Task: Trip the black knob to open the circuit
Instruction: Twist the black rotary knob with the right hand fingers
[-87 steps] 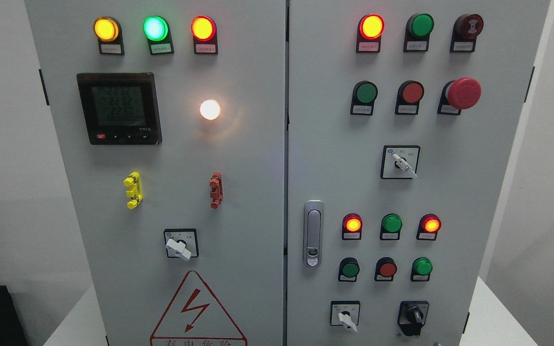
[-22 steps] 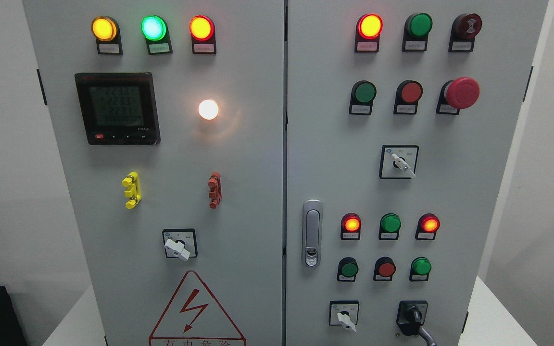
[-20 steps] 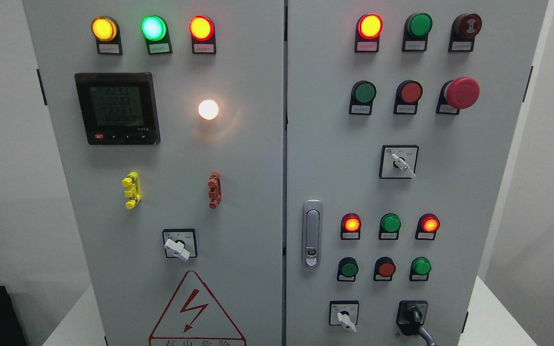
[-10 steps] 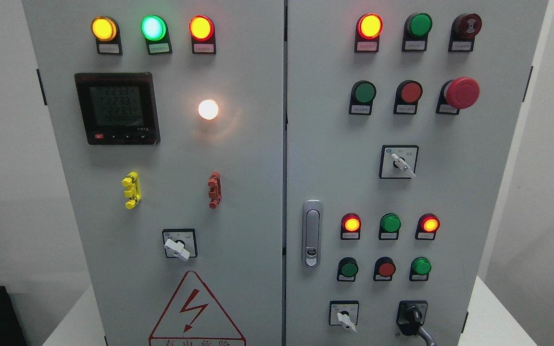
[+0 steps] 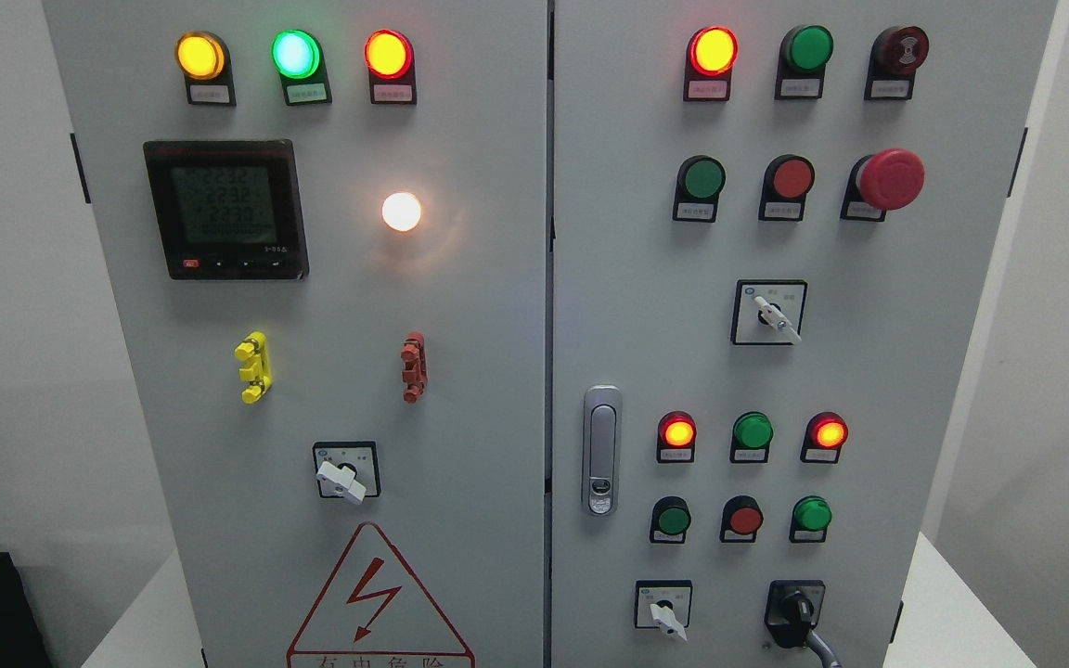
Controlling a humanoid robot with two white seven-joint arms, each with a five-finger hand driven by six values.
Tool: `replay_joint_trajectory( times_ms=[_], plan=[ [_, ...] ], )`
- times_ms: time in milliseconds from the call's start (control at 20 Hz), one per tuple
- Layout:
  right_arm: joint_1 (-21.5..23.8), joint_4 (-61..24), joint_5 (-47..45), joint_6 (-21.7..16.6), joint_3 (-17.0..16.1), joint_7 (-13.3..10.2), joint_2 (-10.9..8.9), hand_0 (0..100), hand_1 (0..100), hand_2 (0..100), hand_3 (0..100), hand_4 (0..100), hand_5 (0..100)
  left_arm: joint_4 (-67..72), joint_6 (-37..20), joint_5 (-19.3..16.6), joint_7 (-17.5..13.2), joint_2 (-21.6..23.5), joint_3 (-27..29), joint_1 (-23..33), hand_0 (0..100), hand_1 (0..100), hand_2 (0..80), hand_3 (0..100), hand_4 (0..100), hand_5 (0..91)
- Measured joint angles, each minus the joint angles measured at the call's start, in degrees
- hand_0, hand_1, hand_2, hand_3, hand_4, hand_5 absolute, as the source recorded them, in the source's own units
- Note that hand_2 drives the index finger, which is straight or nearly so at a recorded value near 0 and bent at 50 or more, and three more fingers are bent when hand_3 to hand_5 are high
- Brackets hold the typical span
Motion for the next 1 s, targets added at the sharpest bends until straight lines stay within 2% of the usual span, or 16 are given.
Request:
replay_joint_trajectory(
  times_ms=[1000],
  plan=[
    [-0.2, 0.1, 0.0, 0.2, 2.0, 0.1, 0.0, 0, 0, 0, 100, 98, 96, 0.0, 0.0, 0.0, 0.0, 0.0, 0.0, 0.0, 12, 39, 0.0, 0, 0, 0.0]
  ],
)
